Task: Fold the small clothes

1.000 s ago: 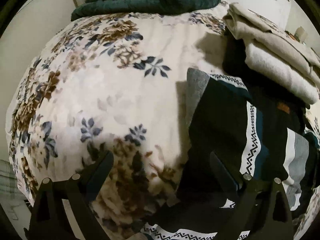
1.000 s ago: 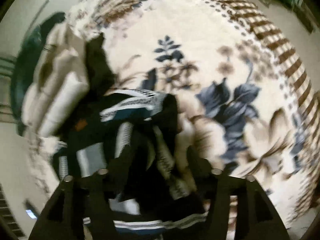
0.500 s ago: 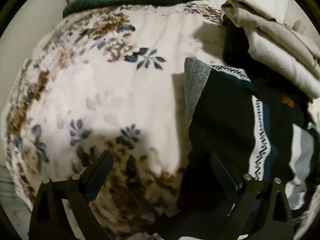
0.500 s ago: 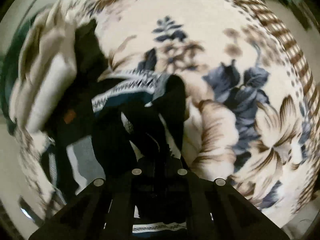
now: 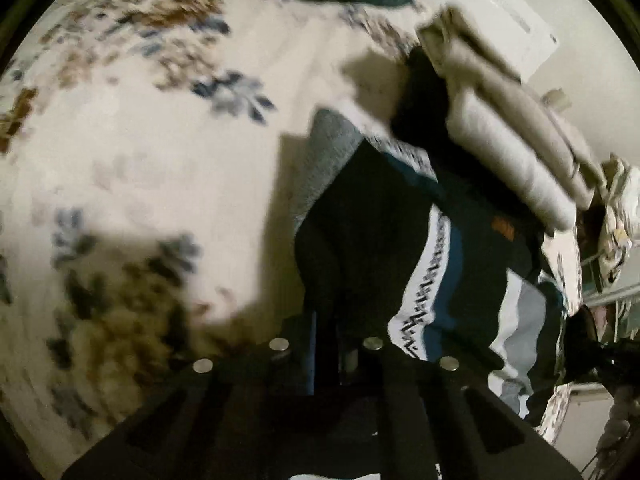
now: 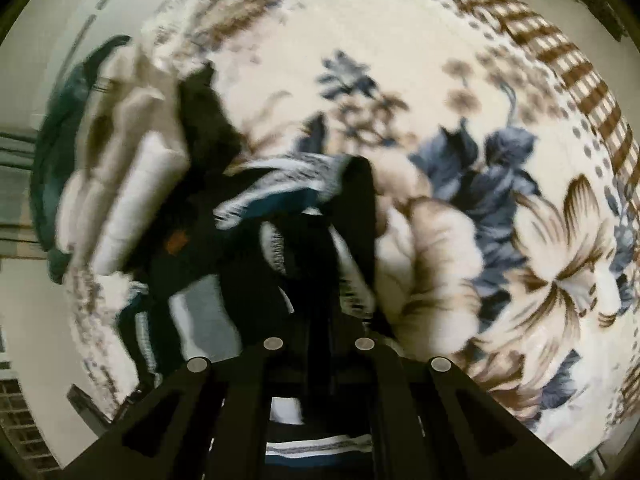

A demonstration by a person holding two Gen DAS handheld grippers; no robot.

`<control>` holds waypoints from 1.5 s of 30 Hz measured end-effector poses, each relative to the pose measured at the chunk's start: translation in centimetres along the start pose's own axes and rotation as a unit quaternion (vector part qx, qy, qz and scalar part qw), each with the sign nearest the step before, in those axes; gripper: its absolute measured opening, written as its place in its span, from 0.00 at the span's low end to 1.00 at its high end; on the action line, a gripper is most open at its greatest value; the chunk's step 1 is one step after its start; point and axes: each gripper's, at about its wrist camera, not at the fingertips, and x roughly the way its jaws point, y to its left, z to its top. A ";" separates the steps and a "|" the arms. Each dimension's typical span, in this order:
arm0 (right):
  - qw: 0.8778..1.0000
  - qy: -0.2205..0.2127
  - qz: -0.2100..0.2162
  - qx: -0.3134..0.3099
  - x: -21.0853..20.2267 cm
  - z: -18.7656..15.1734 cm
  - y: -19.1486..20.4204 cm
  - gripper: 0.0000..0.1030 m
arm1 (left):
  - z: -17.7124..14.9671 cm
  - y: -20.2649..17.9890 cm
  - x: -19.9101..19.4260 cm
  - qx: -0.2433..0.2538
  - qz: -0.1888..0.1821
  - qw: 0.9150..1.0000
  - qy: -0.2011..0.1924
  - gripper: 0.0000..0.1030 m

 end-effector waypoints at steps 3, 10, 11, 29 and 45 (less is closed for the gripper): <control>0.999 -0.015 0.045 -0.007 -1.3 -0.1 0.6 0.03 | 0.5 2.4 -0.5 -0.023 0.010 1.000 -0.002 0.05; 0.995 0.062 -0.072 -0.009 2.9 0.1 -2.2 0.10 | 0.8 4.1 -0.3 -0.039 0.007 0.999 0.030 0.28; 0.993 0.067 -0.096 -0.015 3.0 -0.2 -2.3 0.12 | 0.7 4.2 -0.5 -0.037 0.008 0.999 0.029 0.37; 0.963 0.129 -0.032 -0.236 8.7 -1.1 11.5 0.45 | -3.3 0.8 0.1 -0.036 0.050 0.998 0.033 0.43; 0.991 0.072 -0.071 -0.093 -3.1 -2.6 2.7 0.59 | -5.9 -0.8 -6.7 0.023 0.014 1.000 0.003 0.50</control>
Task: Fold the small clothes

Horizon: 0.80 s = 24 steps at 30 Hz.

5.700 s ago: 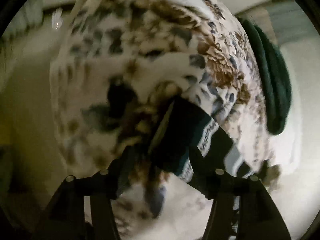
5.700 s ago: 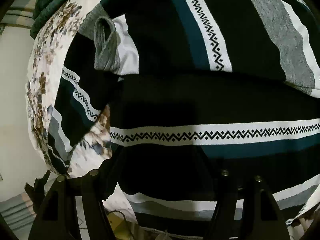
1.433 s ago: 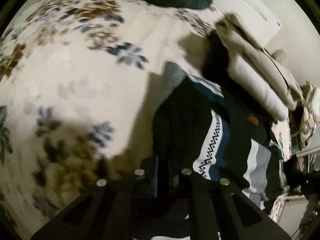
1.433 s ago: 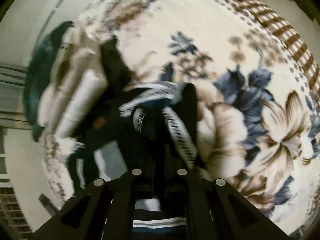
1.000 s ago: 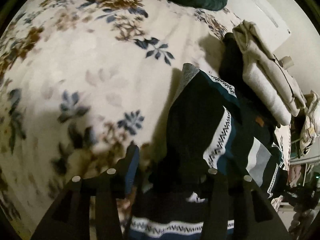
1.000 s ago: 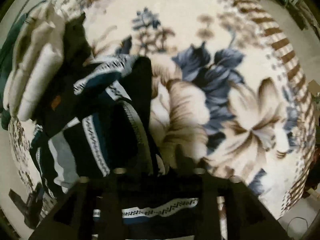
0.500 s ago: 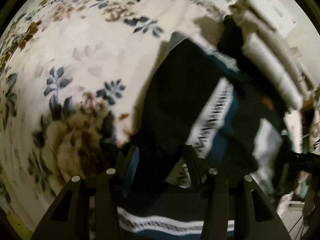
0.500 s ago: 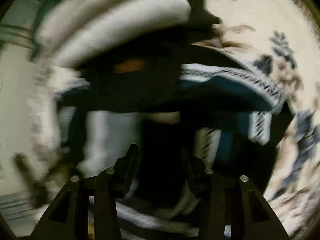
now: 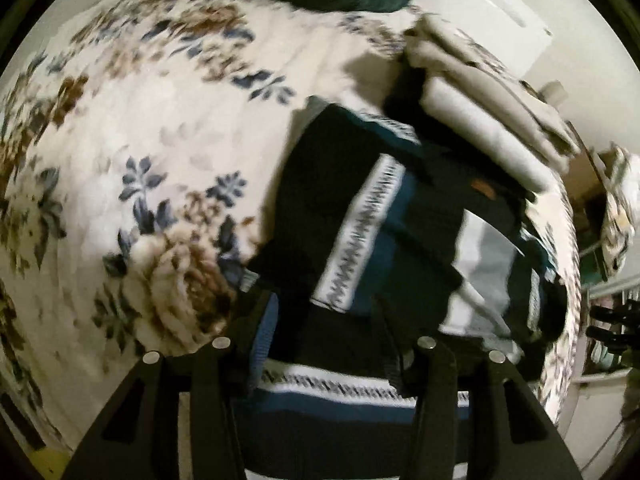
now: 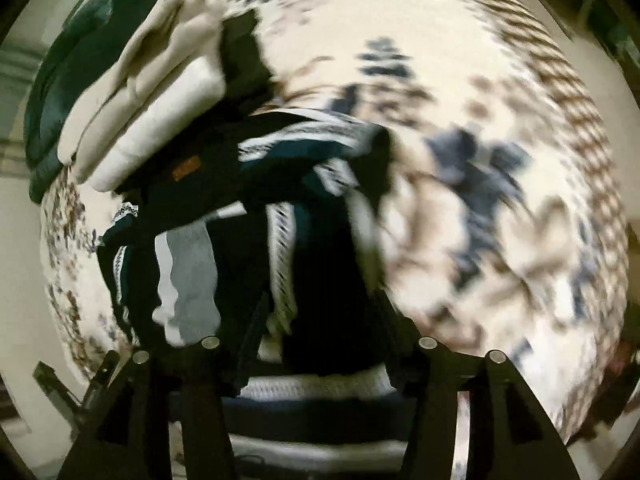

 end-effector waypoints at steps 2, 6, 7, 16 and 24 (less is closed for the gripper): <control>1.000 0.002 0.003 0.020 -2.0 -0.8 -2.6 0.60 | -0.8 -1.1 -0.5 0.013 -0.001 1.000 -0.002 0.53; 0.999 0.008 0.014 0.044 -4.0 -1.8 -7.9 0.60 | -4.0 -4.4 -0.5 0.026 -0.009 1.000 0.010 0.53; 0.999 0.011 0.017 0.046 -4.1 -1.6 -9.2 0.60 | -5.4 -5.5 -0.6 0.029 -0.010 0.999 0.010 0.53; 0.990 0.040 0.133 0.019 1.6 8.4 -14.5 0.60 | -18.0 -13.7 1.4 -0.003 0.070 0.996 0.047 0.53; 0.971 0.112 0.207 -0.037 10.2 14.8 -9.7 0.59 | -23.9 -17.4 3.8 -0.062 0.129 0.988 0.053 0.53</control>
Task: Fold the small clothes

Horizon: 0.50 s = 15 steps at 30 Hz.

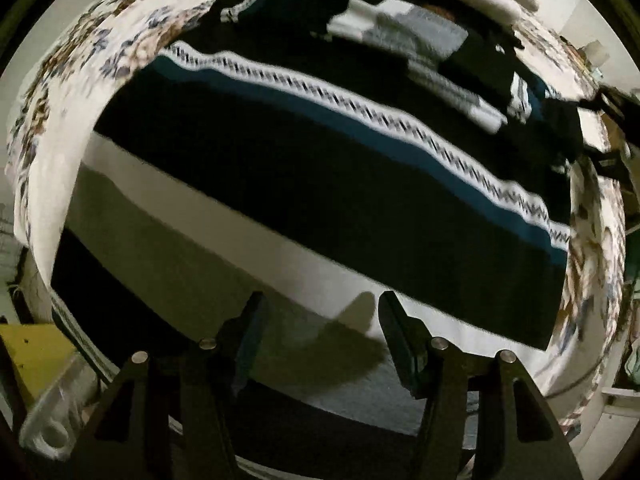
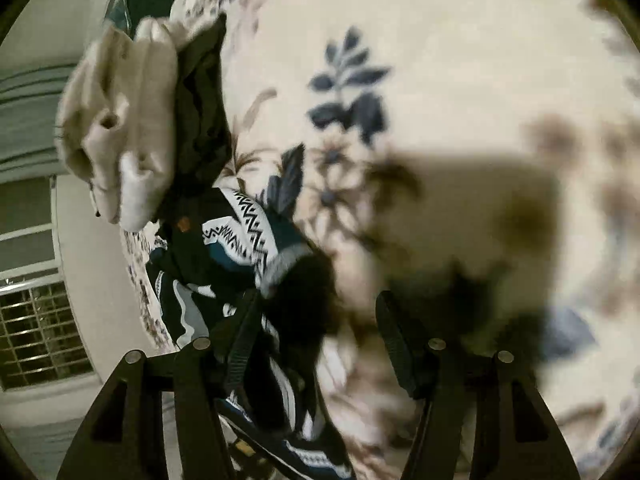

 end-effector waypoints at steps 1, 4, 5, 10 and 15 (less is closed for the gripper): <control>1.000 0.006 0.005 0.004 0.8 0.3 0.0 0.46 | -0.5 -0.5 0.2 0.000 0.001 1.000 0.002 0.53; 1.000 0.007 -0.010 0.002 1.9 1.0 0.4 0.05 | -1.5 -1.7 0.2 0.005 -0.001 1.000 0.004 0.53; 1.000 -0.006 -0.023 -0.006 1.3 1.2 1.0 0.05 | -1.8 -2.0 0.2 0.007 -0.001 1.000 0.004 0.53; 0.993 -0.062 -0.096 -0.028 -1.7 4.4 2.5 0.05 | -3.8 -4.1 -0.4 0.027 -0.013 0.999 0.011 0.53; 0.991 0.009 -0.128 -0.040 0.9 5.9 3.2 0.14 | -5.7 -6.3 -0.7 0.064 -0.034 0.997 0.021 0.53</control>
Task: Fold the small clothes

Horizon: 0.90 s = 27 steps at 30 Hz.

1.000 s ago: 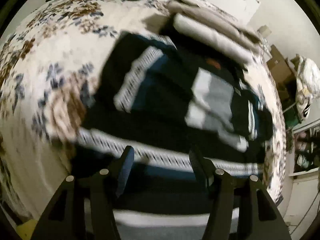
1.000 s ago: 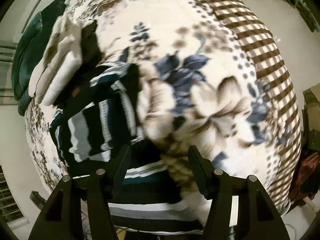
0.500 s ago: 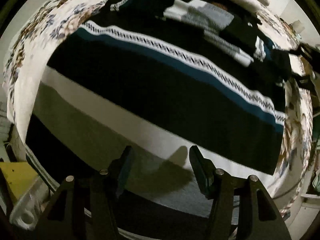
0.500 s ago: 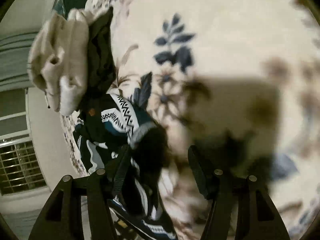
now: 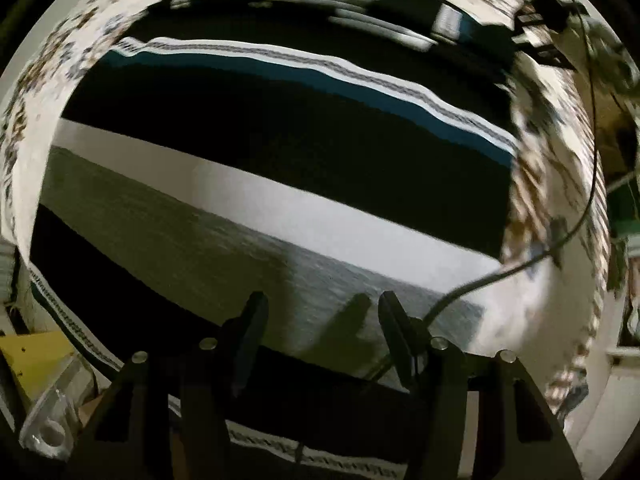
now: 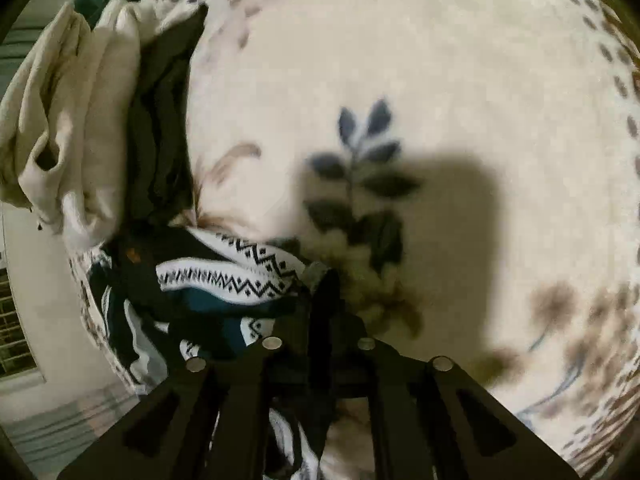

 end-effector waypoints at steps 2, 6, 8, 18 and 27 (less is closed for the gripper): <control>1.000 0.006 0.018 0.005 -1.2 -0.5 -0.8 0.39 | -0.6 -0.7 -0.1 0.011 -0.014 1.000 0.004 0.53; 1.000 0.010 0.021 -0.001 -4.3 -3.7 -4.1 0.54 | -2.6 -2.9 0.4 0.045 -0.044 0.998 0.030 0.53; 0.999 0.027 0.026 0.009 -5.3 -5.9 -6.7 0.54 | -3.6 -4.0 1.3 0.060 -0.057 0.995 0.050 0.53; 0.985 0.026 0.153 0.070 -3.4 -8.0 -10.7 0.54 | -7.0 -9.7 4.3 0.148 0.023 0.988 0.029 0.15; 0.979 0.003 0.186 0.079 1.5 -2.4 -5.5 0.33 | -7.8 -9.4 1.5 0.148 0.018 0.989 -0.001 0.05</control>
